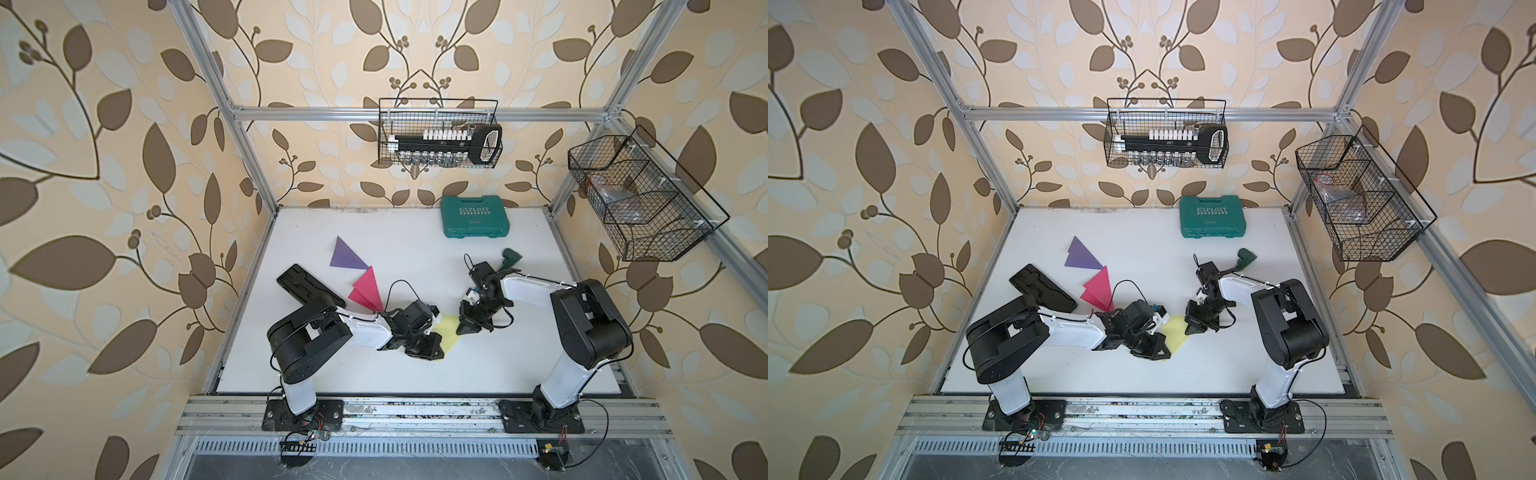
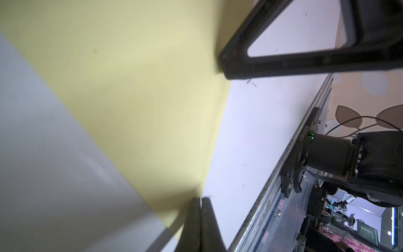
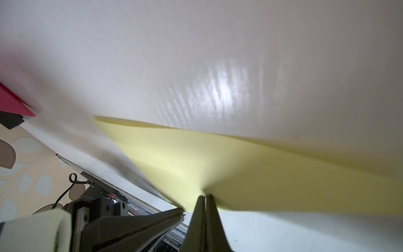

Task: Fold the square paper diagonally
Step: Fold the paper at the center of the board, then reset both arms

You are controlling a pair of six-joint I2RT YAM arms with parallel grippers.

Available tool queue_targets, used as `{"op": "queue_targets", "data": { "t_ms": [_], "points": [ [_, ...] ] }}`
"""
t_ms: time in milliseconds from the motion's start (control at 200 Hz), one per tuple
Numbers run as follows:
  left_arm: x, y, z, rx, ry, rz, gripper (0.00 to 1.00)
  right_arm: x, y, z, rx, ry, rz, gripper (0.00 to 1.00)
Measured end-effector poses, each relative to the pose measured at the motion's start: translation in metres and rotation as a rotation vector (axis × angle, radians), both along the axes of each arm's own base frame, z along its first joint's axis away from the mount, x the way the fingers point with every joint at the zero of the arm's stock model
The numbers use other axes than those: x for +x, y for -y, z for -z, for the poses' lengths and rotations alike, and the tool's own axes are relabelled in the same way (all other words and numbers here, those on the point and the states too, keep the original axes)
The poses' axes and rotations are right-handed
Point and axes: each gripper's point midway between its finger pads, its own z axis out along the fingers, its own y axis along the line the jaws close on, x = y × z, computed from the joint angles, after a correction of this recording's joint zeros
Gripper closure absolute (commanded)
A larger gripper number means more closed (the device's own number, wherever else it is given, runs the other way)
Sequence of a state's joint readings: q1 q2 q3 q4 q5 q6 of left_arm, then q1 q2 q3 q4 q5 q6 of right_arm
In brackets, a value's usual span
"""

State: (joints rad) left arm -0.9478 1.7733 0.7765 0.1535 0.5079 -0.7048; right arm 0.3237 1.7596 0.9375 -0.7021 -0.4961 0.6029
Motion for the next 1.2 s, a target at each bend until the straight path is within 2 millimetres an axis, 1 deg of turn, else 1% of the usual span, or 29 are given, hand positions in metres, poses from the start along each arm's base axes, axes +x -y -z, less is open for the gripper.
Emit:
{"op": "queue_targets", "data": {
  "t_ms": [345,445,515,650,760,825,880,920,980,1030,1060,1070,1085,1100,1125,1145,1200],
  "points": [
    [-0.010,-0.010,0.001,0.004,-0.013,0.008,1.00,0.000,0.000,0.000,0.008,-0.009,0.009,1.00],
    [-0.015,-0.016,0.001,0.012,-0.022,0.011,1.00,0.003,0.000,0.000,0.007,-0.015,0.013,1.00],
    [-0.020,-0.022,0.001,0.026,-0.032,0.012,1.00,0.017,0.002,-0.001,0.000,0.017,0.025,1.00],
    [-0.030,-0.039,0.001,0.072,-0.048,0.004,1.00,0.056,0.014,-0.003,-0.033,0.106,0.055,1.00],
    [-0.029,-0.052,0.000,0.114,-0.053,-0.026,1.00,0.082,0.023,-0.010,-0.042,0.183,0.050,1.00],
    [-0.021,-0.063,-0.001,0.142,-0.051,-0.065,1.00,0.095,0.020,-0.021,-0.017,0.237,0.024,1.00],
    [-0.010,-0.073,-0.003,0.161,-0.043,-0.111,1.00,0.105,0.015,-0.032,0.016,0.292,-0.003,1.00],
    [0.001,-0.082,-0.006,0.171,-0.030,-0.150,1.00,0.110,0.011,-0.043,0.047,0.342,-0.022,1.00],
    [0.018,-0.097,-0.013,0.182,-0.002,-0.211,1.00,0.116,0.007,-0.061,0.085,0.418,-0.044,0.88],
    [0.037,-0.110,-0.025,0.182,0.041,-0.268,1.00,0.119,0.006,-0.080,0.109,0.494,-0.051,0.76],
    [0.047,-0.117,-0.033,0.180,0.072,-0.300,1.00,0.121,0.007,-0.091,0.117,0.541,-0.056,0.68],
    [0.051,-0.120,-0.036,0.180,0.084,-0.311,1.00,0.122,0.008,-0.095,0.118,0.558,-0.056,0.64],
    [0.056,-0.123,-0.040,0.180,0.101,-0.326,1.00,0.122,0.009,-0.101,0.122,0.591,-0.066,0.52],
    [0.063,-0.128,-0.047,0.179,0.131,-0.344,0.99,0.123,0.010,-0.107,0.122,0.611,-0.059,0.42],
    [0.073,-0.134,-0.057,0.175,0.172,-0.365,0.96,0.123,0.012,-0.115,0.124,0.651,-0.063,0.31],
    [0.080,-0.139,-0.065,0.175,0.206,-0.388,0.94,0.123,0.015,-0.121,0.119,0.685,-0.063,0.27],
    [0.099,-0.152,-0.089,0.177,0.327,-0.418,0.86,0.124,0.024,-0.136,0.103,0.758,-0.051,0.20]
  ]
}}
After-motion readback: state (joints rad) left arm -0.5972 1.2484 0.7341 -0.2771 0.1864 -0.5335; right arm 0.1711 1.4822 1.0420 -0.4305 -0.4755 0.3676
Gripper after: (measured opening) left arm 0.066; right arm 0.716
